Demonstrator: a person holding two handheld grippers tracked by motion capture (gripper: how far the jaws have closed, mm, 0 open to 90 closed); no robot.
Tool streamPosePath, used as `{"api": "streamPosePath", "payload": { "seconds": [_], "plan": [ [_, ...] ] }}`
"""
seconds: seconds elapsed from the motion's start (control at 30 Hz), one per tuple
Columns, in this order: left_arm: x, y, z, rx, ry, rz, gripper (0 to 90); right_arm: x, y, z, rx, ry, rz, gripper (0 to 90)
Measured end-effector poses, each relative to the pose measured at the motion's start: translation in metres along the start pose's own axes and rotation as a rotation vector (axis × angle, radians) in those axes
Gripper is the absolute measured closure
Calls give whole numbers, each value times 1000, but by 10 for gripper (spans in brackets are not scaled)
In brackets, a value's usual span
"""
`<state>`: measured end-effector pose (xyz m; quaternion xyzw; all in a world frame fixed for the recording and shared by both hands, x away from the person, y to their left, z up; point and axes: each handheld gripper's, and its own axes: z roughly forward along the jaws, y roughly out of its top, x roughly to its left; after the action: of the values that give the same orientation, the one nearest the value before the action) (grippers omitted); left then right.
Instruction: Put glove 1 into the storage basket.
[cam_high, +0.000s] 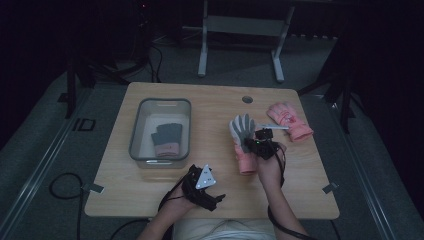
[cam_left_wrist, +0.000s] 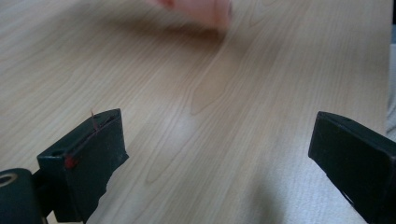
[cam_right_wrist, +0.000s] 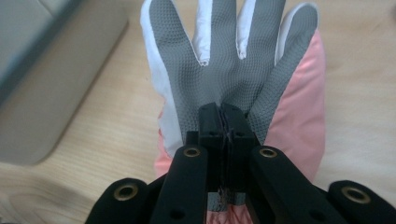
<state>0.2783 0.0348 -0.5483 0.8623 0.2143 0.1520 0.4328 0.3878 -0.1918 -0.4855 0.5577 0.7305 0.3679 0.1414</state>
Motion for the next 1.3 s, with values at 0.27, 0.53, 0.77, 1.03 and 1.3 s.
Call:
{"api": "streamPosePath", "payload": {
  "seconds": [0.27,0.53,0.77,1.03,1.3],
  "plan": [
    [1,-2,1,13,7,7,36,-4,-9,40,71,14,68,873],
    [0,-3,1,20,6,12,35,-3,-6,60,105,-2,86,822],
    [2,-6,2,20,3,5,36,-3,0,42,54,40,89,718],
    [2,-7,2,20,-2,11,36,-23,24,-15,-88,55,-173,670],
    [2,-5,1,23,7,20,36,-106,41,-32,-84,-51,-318,669]
  ]
}}
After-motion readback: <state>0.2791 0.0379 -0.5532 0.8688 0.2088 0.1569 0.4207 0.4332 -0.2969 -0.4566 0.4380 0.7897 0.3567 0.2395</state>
